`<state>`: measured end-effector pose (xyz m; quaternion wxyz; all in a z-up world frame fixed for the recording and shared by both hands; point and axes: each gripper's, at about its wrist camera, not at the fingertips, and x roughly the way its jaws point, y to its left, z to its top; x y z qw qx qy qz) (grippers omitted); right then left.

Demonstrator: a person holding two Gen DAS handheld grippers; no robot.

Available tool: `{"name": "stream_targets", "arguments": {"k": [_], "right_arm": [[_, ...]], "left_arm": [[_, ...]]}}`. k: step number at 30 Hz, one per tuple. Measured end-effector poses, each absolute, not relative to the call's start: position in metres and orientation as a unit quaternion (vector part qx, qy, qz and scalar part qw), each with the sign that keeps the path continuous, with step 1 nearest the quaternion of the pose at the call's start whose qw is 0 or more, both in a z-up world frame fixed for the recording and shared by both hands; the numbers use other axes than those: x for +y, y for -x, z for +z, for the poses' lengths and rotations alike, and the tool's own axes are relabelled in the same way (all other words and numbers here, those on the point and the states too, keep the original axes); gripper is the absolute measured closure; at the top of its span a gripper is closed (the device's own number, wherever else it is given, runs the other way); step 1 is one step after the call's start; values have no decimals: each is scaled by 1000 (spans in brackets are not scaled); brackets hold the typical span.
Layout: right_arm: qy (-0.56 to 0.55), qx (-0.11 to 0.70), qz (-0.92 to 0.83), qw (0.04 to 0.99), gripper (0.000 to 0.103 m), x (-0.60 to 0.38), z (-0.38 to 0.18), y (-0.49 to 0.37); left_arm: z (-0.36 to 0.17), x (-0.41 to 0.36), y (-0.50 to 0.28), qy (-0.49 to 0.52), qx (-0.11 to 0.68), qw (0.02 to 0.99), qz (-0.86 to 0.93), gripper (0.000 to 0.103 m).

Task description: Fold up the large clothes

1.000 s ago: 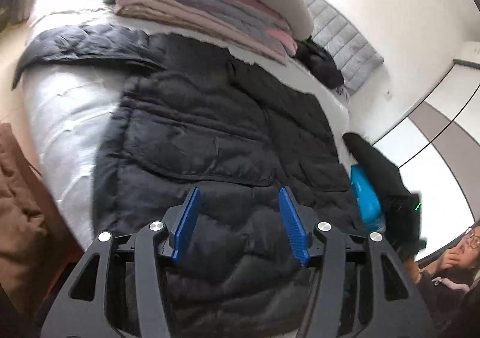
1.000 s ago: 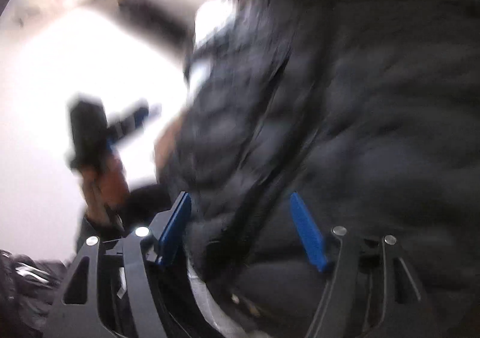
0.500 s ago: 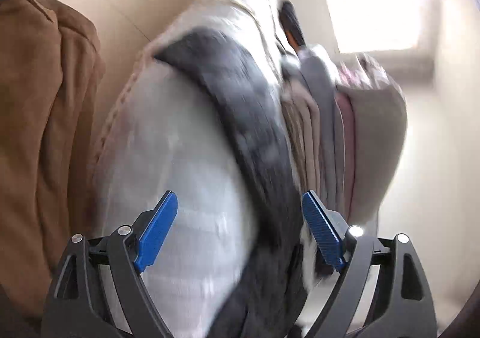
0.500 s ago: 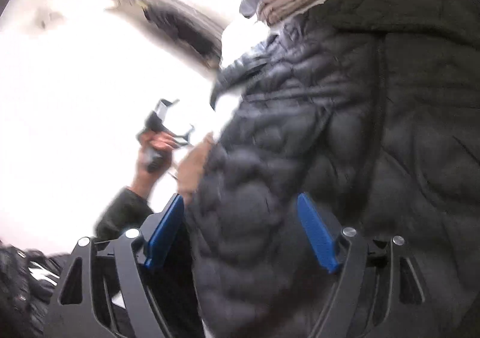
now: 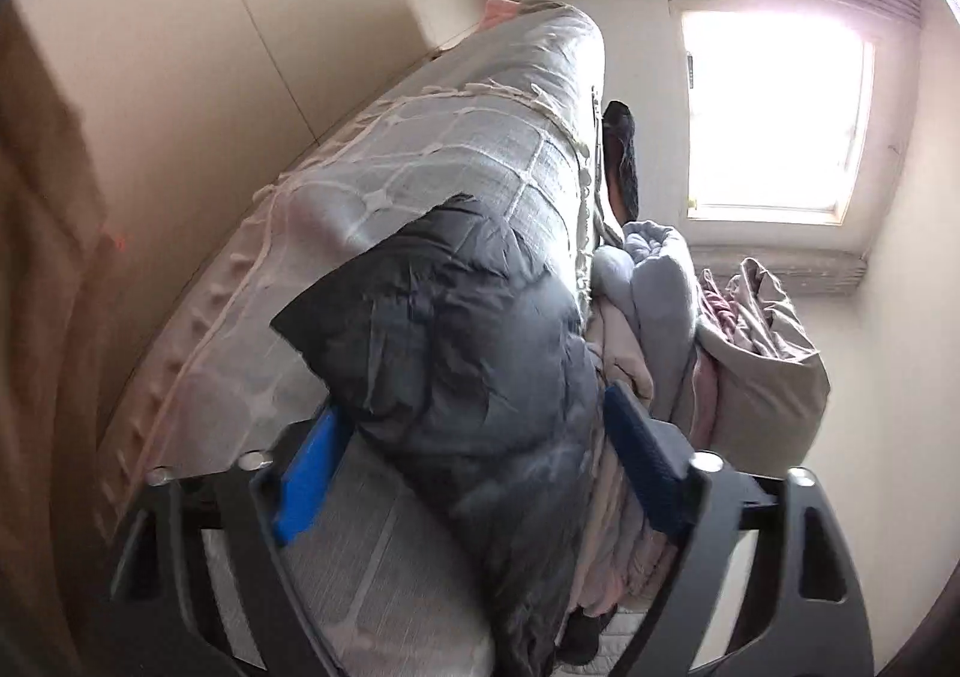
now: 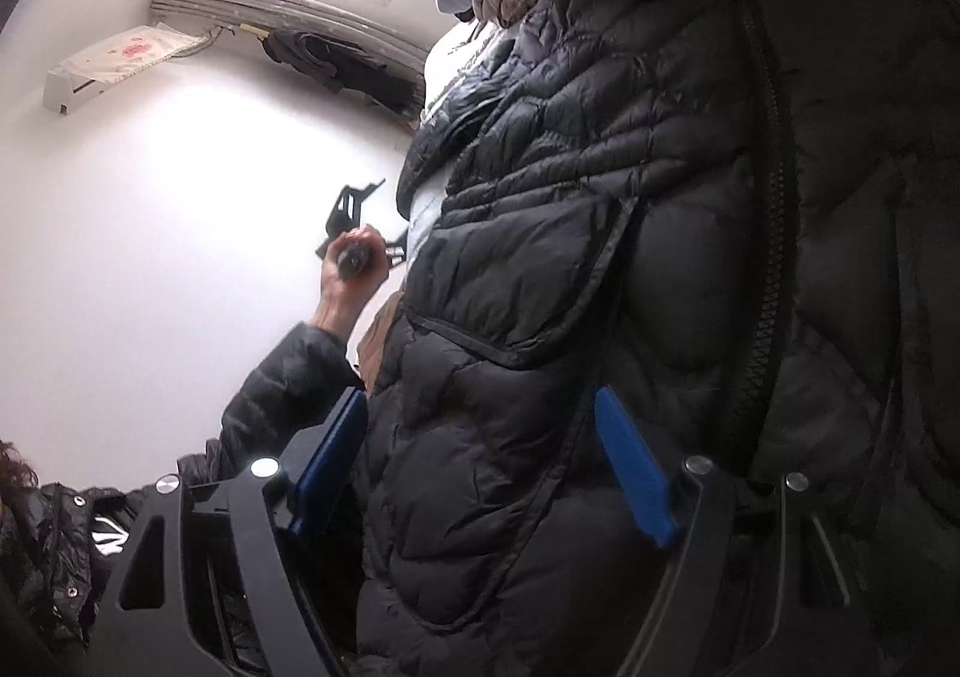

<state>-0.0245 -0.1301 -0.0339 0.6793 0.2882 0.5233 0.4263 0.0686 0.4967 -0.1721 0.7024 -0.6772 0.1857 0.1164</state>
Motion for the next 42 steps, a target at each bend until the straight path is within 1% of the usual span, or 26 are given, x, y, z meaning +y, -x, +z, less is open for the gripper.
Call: {"name": "stream_targets", "arguments": {"k": [1,2,3,5,8,10,12,13,14,15,17,19,21,22,23,25,26,27,29,31,33,34,36,37,39,42], "right_arm": [[-289,523,427,678,28,-129,-34,24],[-291,522,428,678,28,-129,-35,24],[-292,521,429,678,28,-129,-34,25],[-298,516,429,679,27,-135,-29,28],[-308,501,432,683,26,-140,-23,29],[-318,486,431,690,25,-149,-15,31],[-341,465,420,701,24,-164,-8,30],[-351,458,414,704,24,-170,-6,30],[-369,447,404,708,24,-180,-4,30],[-386,437,397,709,24,-190,-2,30],[-429,413,385,705,22,-211,0,32],[-463,400,376,696,20,-229,-2,35],[-490,392,377,681,20,-240,-4,37],[-497,390,375,679,20,-244,-5,38],[-502,388,371,678,20,-249,-5,39],[-517,381,363,675,20,-258,-7,39],[-524,379,360,673,20,-262,-8,40],[-534,375,356,669,20,-266,-10,41],[-554,366,347,663,20,-277,-14,41],[-580,355,339,650,19,-289,-20,43],[-597,347,328,645,18,-296,-24,45],[-603,345,319,646,18,-301,-26,45],[-600,341,310,654,18,-304,-26,45],[-596,340,306,660,18,-306,-24,45],[-566,340,298,690,18,-308,-7,39],[-498,349,294,737,16,-297,27,16]], "left_arm": [[-173,499,-75,671,193,706,115,62],[-172,500,-78,662,196,715,111,86],[-162,497,-80,643,192,733,113,96],[-139,491,-82,612,181,762,111,99],[-77,469,-86,556,147,815,73,100],[-31,438,-91,517,128,846,27,100],[9,397,-101,483,120,867,-25,100],[36,359,-110,454,122,880,-66,100],[49,335,-116,437,126,887,-88,100],[68,294,-127,409,135,894,-124,100],[85,228,-145,372,160,897,-177,100],[87,160,-159,339,189,895,-221,100],[69,85,-175,311,239,883,-258,99],[58,61,-180,301,260,879,-264,99],[42,31,-187,282,292,874,-269,99],[2,-24,-201,229,367,866,-252,87],[-23,-48,-208,205,417,850,-247,69],[-44,-67,-213,183,462,834,-239,64],[-67,-85,-211,164,501,818,-231,64],[-68,-88,-204,157,502,817,-239,61],[-51,-81,-194,133,489,827,-245,51],[-43,-77,-187,124,482,831,-247,49],[-17,-60,-163,107,460,846,-248,40],[-4,-44,-160,101,445,856,-242,38],[15,-8,-139,105,420,875,-217,28],[33,48,-122,134,384,895,-181,23]]}}
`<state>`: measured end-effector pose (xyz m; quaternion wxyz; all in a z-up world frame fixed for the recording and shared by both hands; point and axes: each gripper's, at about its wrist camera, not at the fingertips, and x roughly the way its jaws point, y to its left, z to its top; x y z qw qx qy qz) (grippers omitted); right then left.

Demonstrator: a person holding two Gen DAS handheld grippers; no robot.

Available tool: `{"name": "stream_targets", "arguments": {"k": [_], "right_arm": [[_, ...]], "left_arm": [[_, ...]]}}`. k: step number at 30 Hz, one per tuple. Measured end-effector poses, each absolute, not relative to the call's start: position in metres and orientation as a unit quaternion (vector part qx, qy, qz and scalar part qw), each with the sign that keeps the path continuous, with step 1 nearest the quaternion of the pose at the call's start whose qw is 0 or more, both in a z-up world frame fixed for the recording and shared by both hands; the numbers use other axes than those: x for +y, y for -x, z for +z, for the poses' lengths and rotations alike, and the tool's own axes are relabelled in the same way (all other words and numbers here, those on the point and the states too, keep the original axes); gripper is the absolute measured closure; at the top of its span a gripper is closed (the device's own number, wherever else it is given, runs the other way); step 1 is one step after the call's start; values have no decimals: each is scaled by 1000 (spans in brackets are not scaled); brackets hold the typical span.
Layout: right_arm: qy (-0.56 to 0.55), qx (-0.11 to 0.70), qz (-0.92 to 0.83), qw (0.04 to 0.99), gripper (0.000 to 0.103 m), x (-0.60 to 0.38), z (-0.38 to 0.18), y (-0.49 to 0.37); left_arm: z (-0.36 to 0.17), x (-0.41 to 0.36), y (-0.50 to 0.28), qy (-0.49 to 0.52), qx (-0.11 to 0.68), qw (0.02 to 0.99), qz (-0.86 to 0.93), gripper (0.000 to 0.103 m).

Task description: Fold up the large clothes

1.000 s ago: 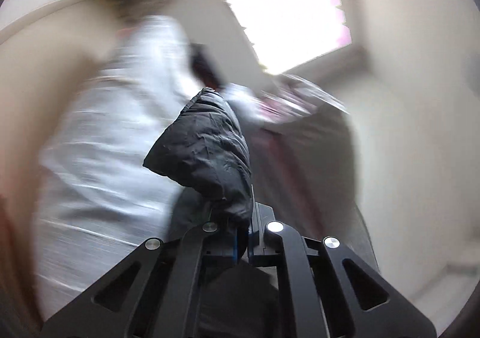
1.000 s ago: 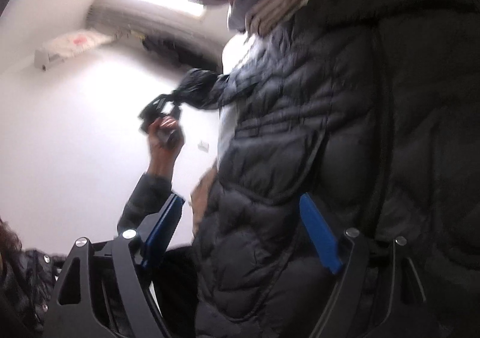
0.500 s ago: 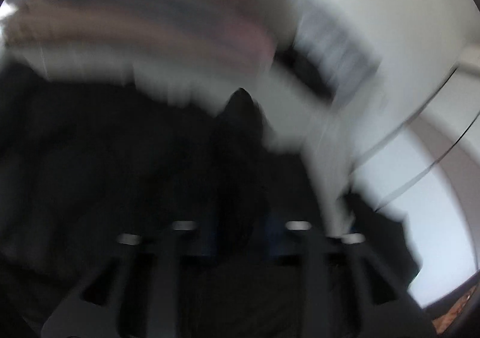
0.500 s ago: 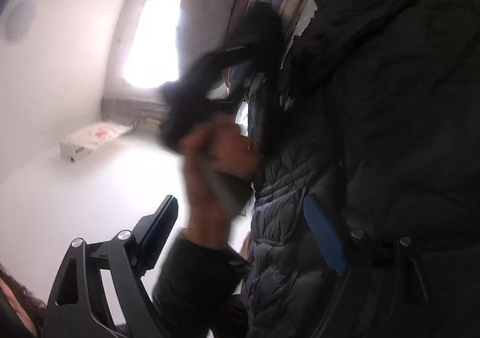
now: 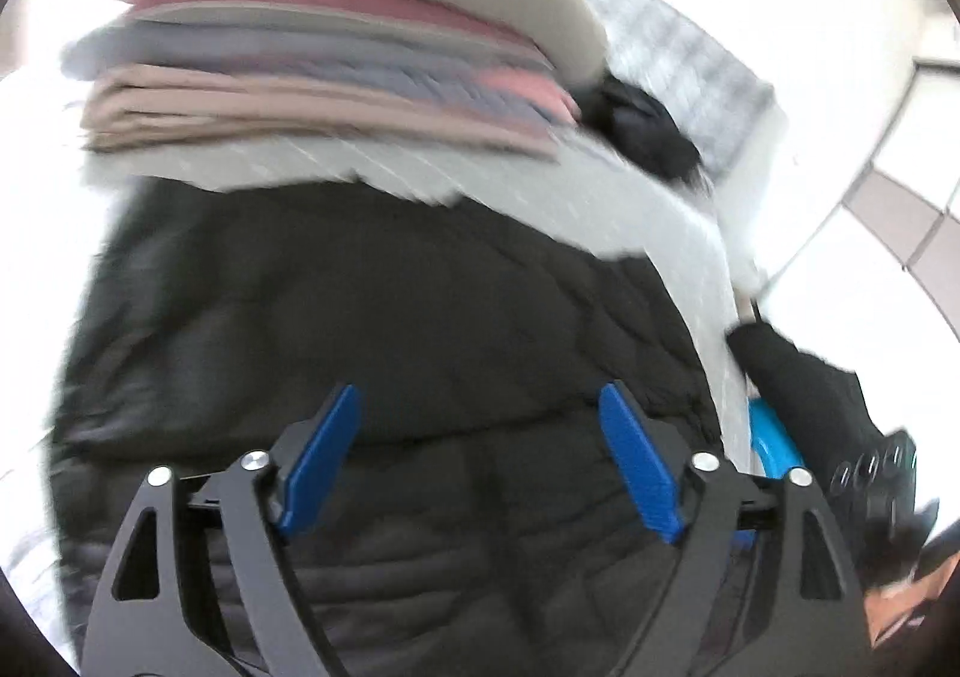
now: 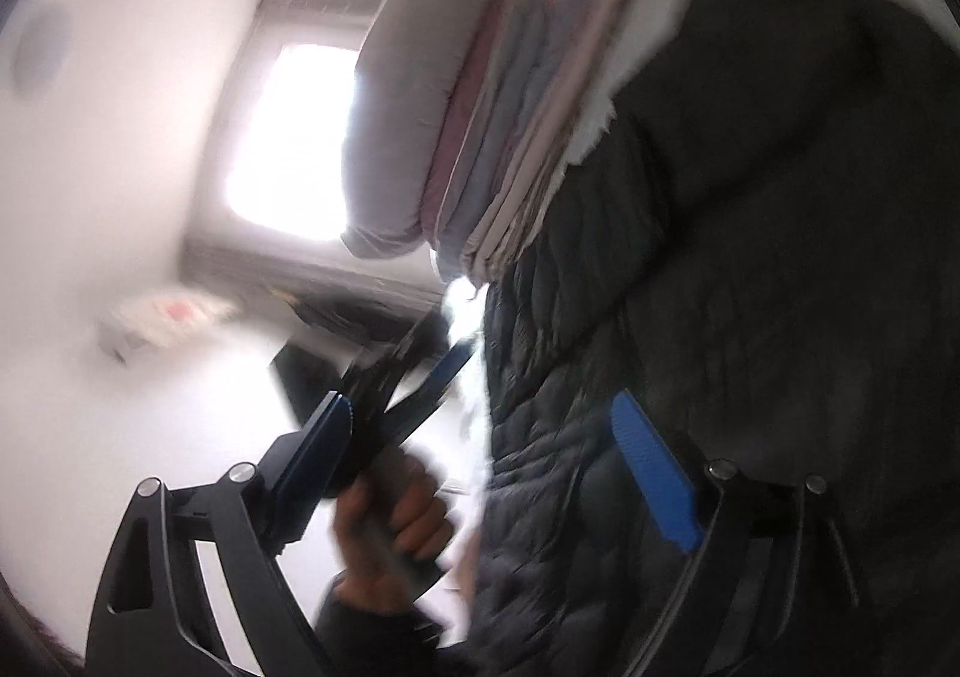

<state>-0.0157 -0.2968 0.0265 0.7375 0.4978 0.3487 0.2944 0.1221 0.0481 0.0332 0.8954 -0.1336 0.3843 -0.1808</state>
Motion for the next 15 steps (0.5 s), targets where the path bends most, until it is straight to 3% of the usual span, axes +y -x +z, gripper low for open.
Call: {"name": "stream_targets", "arguments": {"k": [3,6,8,13,14,15], "right_arm": [[-422,361,268,787,14,-292,48,-36],[-426,397,238,777,14,-292,28,-98],[-407,425,218,779,14,-285,10,-134],[-356,471,183,786,15,-264,-27,-188],[-347,475,185,787,16,-259,-31,-193],[-334,478,191,789,39,-249,-34,-196]], "left_arm": [[30,102,-100,209,359,898,-144,20],[-2,157,-95,315,358,873,-104,19],[-18,174,-108,348,395,847,-74,19],[-16,205,-102,375,390,840,-53,19],[-15,207,-101,383,389,836,-58,19],[-14,210,-99,392,388,831,-64,19]]}}
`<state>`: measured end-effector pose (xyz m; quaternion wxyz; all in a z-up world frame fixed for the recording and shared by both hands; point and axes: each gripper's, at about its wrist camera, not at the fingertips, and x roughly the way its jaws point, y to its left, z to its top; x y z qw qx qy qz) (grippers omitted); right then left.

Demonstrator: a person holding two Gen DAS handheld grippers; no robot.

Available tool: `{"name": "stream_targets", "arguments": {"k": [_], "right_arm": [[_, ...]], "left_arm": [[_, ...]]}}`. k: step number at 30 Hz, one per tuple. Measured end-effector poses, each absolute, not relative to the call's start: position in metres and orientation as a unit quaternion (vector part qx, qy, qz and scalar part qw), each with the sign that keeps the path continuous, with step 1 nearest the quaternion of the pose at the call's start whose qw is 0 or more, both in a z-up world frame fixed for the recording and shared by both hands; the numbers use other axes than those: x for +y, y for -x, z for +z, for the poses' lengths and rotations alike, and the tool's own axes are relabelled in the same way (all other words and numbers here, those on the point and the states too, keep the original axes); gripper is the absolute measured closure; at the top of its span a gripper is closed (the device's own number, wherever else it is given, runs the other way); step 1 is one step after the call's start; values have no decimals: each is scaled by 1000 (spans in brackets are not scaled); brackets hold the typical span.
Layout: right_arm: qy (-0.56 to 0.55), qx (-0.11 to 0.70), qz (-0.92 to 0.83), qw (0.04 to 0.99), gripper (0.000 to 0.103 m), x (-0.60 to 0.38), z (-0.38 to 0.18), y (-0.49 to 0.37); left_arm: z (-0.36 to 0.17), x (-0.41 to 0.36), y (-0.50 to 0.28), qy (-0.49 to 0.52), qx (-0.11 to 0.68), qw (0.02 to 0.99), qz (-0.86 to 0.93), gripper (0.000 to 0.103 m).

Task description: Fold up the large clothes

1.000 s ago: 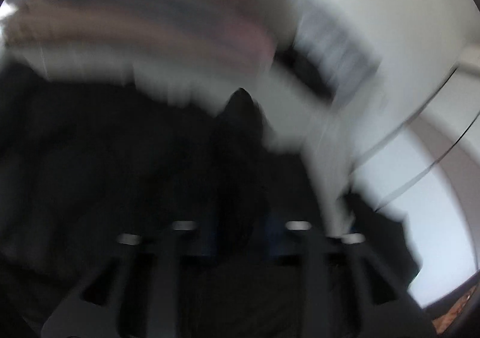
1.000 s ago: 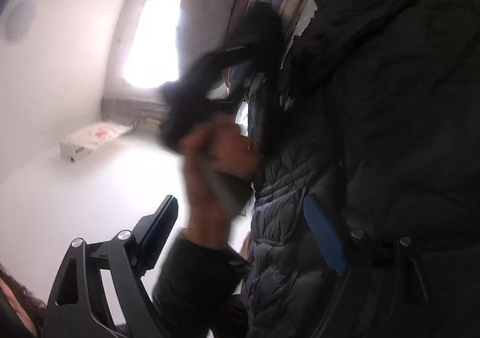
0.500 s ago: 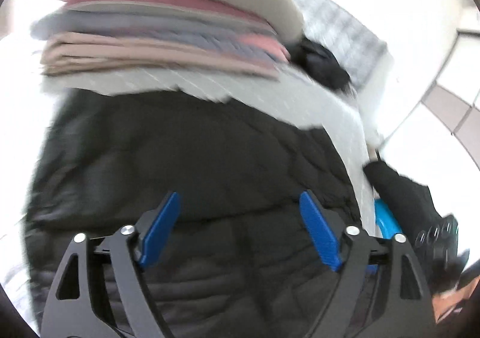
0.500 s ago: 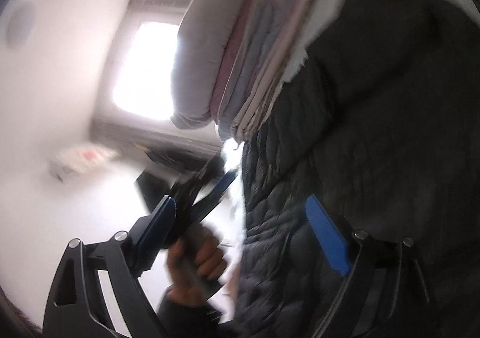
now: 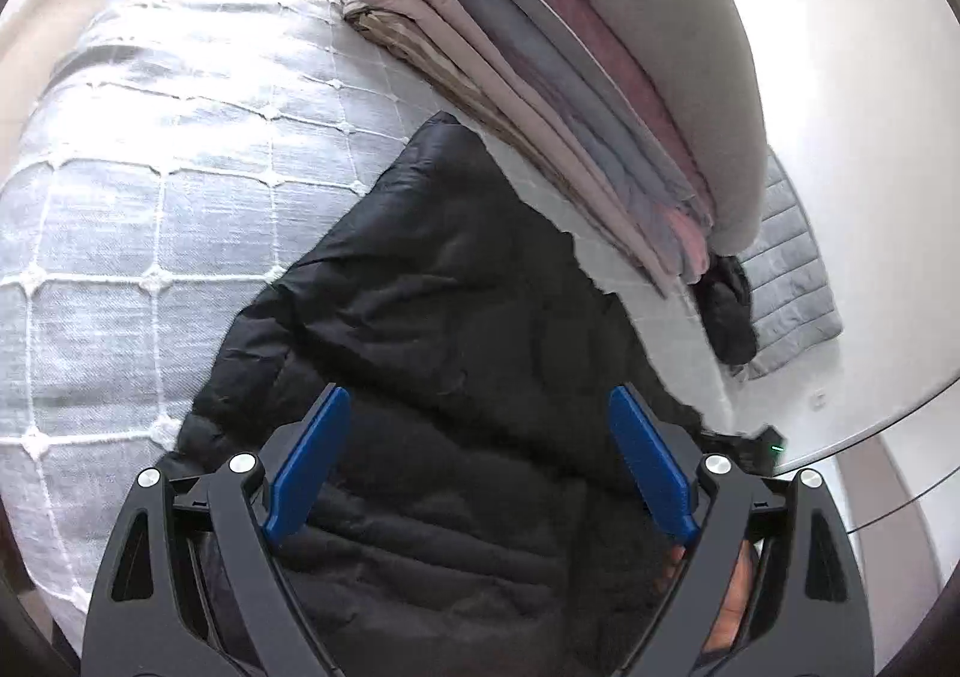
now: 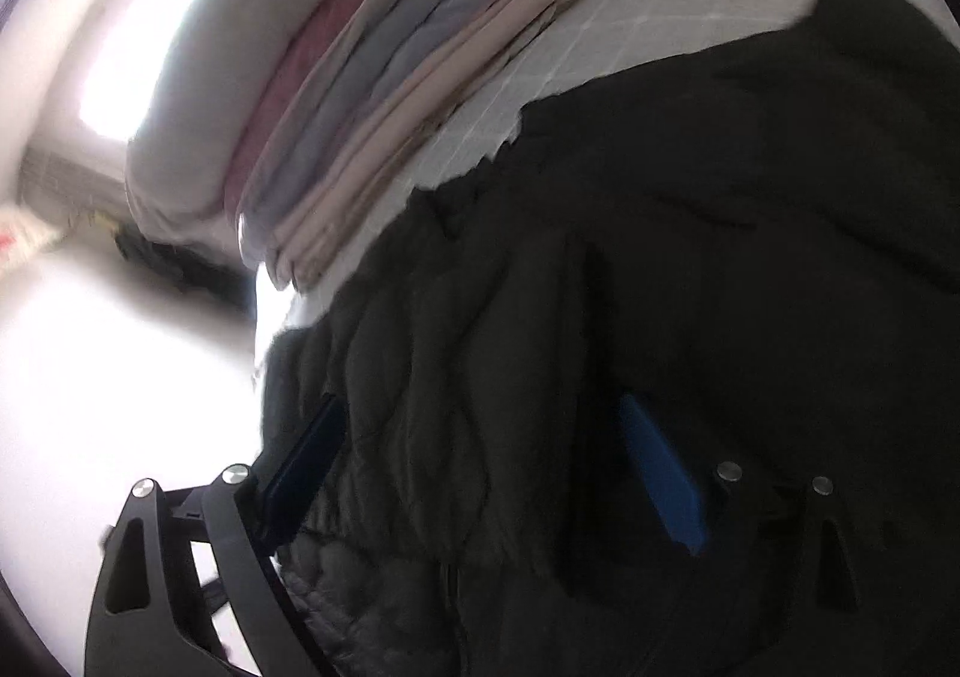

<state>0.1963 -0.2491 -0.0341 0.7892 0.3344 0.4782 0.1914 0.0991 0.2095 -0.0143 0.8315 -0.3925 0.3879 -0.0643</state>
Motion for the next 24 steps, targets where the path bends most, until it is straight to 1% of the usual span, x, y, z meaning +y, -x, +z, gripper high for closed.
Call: {"name": "stream_targets", "arguments": {"k": [1,2,5,9,11,13,14,15,16,18,19,21,24], "right_arm": [[-308,483,197,796,58,-238,-34,-201],[-287,488,199,800,92,-229,-32,-206],[-231,473,217,822,93,-212,-15,-206],[-181,408,227,865,93,-205,33,-194],[-173,414,212,868,93,-209,30,-201],[-187,451,185,853,93,-218,1,-216],[-191,476,170,842,92,-221,-16,-222],[-191,489,159,836,85,-223,-28,-224],[-193,499,153,831,81,-223,-38,-225],[-207,505,154,824,72,-224,-40,-224],[-208,502,140,828,68,-227,-34,-219],[-208,468,105,852,50,-234,-15,-209],[-217,369,82,900,37,-235,27,-188]], "left_arm": [[-17,209,-99,398,387,829,-68,19],[-16,210,-98,401,387,827,-71,19],[-16,205,-95,398,385,829,-73,19],[-21,200,-97,398,386,829,-73,19],[-25,200,-100,398,391,827,-70,19],[-29,198,-101,402,398,822,-69,19],[-32,197,-102,406,402,818,-71,19],[-33,196,-104,408,405,815,-72,19],[-35,195,-105,408,409,813,-74,19],[-35,194,-104,407,410,813,-74,19],[-35,194,-104,406,410,813,-73,19],[-33,195,-103,408,407,814,-72,19],[-28,196,-101,402,399,821,-69,19]]}}
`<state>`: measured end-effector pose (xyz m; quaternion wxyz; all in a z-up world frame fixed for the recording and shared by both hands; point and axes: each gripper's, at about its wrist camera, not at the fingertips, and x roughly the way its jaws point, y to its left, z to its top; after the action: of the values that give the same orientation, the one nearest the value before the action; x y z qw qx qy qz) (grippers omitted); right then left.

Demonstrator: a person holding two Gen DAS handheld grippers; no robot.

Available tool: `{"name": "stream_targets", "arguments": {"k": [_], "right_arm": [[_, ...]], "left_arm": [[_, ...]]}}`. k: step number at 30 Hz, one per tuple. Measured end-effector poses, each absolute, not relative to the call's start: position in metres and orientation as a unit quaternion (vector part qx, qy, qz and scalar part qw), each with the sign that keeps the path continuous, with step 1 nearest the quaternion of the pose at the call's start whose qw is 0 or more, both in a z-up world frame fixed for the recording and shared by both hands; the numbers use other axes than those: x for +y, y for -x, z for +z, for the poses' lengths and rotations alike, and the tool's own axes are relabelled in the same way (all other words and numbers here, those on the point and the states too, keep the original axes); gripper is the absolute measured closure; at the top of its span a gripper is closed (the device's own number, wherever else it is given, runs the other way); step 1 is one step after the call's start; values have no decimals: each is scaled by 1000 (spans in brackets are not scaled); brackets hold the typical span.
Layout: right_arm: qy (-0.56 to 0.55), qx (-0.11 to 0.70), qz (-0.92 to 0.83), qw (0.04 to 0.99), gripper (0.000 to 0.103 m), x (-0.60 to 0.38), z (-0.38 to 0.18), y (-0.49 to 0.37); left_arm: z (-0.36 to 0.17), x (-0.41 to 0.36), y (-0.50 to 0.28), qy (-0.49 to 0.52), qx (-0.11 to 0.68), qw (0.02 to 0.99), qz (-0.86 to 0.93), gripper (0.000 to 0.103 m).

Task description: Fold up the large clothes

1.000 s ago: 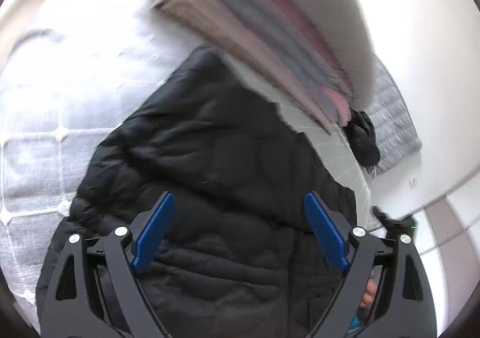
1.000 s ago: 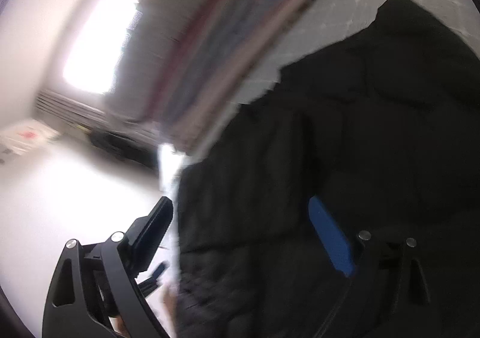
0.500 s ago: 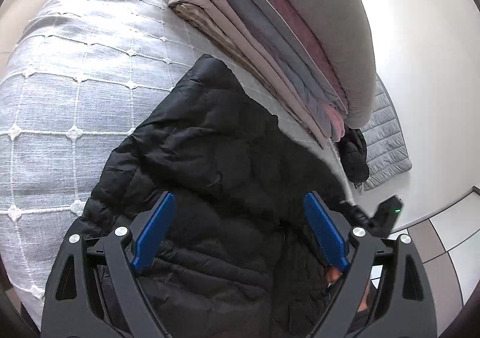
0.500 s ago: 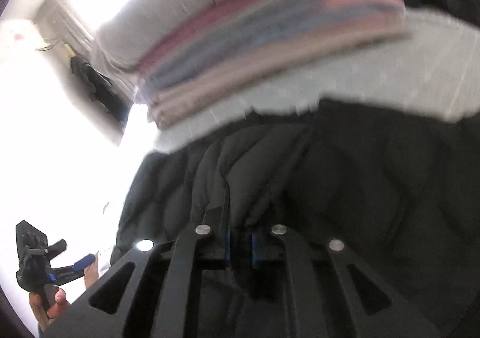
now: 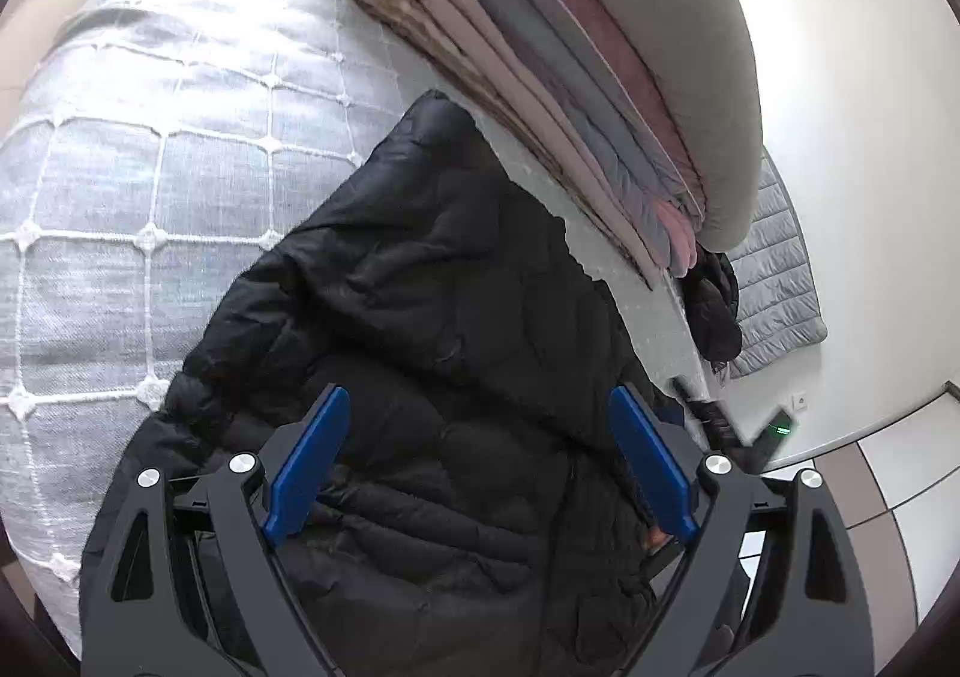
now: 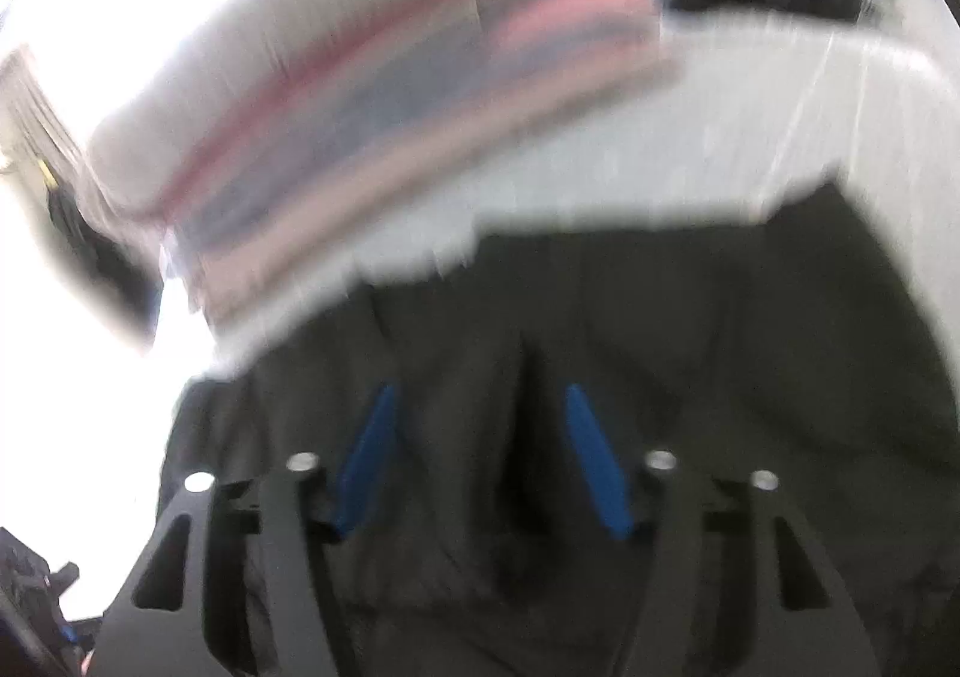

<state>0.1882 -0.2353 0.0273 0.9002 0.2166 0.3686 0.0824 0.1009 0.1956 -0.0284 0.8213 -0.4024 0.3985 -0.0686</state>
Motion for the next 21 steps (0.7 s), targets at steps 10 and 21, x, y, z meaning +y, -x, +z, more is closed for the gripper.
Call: {"name": "stream_targets", "arguments": {"k": [10,21], "right_arm": [[-249,484,163,823,37,-192,-44,-236],[-285,467,359,756,22,-239,27,-95]], "left_arm": [[-24,199,-99,389,393,831,-63,19],[-26,189,-93,372,414,817,-149,19]]}}
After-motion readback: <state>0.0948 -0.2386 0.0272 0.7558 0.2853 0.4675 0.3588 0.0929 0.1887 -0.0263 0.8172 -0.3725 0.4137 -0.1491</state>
